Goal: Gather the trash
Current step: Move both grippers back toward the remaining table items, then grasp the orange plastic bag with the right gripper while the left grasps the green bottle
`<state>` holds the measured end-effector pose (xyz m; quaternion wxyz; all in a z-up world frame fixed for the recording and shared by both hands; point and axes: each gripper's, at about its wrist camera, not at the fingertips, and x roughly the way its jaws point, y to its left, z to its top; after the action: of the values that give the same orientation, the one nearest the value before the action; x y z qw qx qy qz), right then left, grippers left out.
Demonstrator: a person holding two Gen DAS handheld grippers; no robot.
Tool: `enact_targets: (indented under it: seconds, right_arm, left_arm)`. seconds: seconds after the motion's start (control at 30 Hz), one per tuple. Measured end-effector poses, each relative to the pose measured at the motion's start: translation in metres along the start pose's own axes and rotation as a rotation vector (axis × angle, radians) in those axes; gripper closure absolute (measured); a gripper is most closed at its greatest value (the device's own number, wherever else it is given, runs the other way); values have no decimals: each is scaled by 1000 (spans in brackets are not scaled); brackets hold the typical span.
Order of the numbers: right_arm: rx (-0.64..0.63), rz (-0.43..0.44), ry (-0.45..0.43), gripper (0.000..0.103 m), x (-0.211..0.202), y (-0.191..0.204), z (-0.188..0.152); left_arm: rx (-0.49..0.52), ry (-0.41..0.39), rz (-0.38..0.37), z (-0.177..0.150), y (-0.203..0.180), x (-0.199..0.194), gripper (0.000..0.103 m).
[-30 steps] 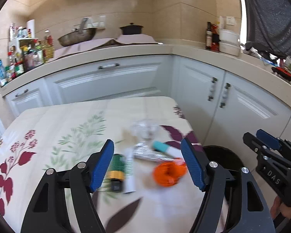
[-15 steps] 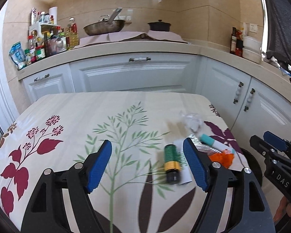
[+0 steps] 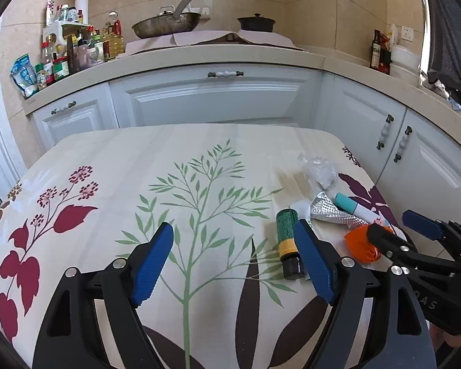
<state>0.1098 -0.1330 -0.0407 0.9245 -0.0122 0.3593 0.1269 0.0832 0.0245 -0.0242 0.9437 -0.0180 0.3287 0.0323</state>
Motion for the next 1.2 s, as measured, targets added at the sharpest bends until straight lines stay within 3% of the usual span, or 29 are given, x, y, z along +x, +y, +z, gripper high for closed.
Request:
enact_targets:
  seconds: [0.3,0.4,0.8,1.07,1.2]
  right_arm:
    - [-9,9,74,36,16,2,-3]
    - [-18,28,88,48,18,4,-5]
    - [-21,19,9,49,-11,-5,-7]
    - [11,13,-5,48,-18,-21,-11]
    - [22,13,-8,48,-19,-26,-13]
  left_arm:
    - [4,34,-18,-5,-4,9,24]
    - [5,39,-22,-6,-5,9,24]
    - [23,56,-32,-9,-18,13,24]
    - [13,115,-32,-9,-24,30,24]
    - [25,145,-38,-9,-27,36,36]
